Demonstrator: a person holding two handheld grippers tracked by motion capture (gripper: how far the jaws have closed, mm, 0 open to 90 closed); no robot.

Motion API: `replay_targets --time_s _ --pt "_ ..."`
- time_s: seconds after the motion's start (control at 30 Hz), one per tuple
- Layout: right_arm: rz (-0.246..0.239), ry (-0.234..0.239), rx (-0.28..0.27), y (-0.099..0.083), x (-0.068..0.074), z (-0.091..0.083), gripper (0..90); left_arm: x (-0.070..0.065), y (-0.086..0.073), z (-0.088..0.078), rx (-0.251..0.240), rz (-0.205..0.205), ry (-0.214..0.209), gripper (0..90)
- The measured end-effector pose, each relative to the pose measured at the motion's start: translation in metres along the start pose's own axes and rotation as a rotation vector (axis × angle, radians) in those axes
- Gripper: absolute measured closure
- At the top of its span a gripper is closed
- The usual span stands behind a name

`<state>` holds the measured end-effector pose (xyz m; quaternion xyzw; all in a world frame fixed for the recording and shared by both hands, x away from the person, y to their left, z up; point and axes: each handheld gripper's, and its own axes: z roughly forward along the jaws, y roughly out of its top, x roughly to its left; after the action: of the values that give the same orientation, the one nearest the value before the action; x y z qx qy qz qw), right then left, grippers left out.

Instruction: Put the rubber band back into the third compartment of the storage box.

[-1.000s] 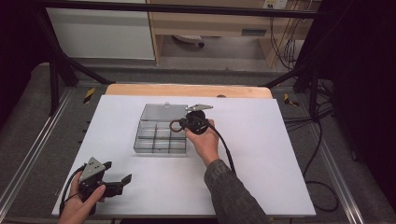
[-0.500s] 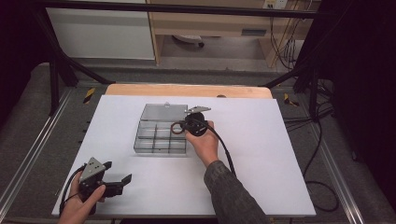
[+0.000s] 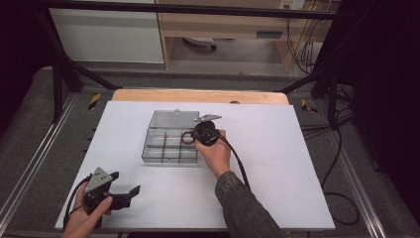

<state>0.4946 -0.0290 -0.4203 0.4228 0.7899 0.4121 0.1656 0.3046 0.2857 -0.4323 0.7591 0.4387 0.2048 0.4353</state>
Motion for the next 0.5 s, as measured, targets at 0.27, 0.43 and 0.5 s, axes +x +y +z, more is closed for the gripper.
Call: replay_targets --time_s 0.27,0.43,0.5 --pt "-0.003 -0.008 0.0 0.0003 -0.0008 0.0008 83.8 0.0003 0.0 -0.0002 -0.001 -0.001 0.001 6.2" --pt "-0.005 -0.013 0.005 0.0006 -0.0006 0.0005 83.8 0.0001 0.0 -0.0001 -0.002 0.0 0.0 6.2" --pt "-0.005 -0.012 0.006 0.0008 -0.0006 -0.0001 83.7 0.0003 0.0 -0.0002 -0.001 -0.001 0.0 6.2"
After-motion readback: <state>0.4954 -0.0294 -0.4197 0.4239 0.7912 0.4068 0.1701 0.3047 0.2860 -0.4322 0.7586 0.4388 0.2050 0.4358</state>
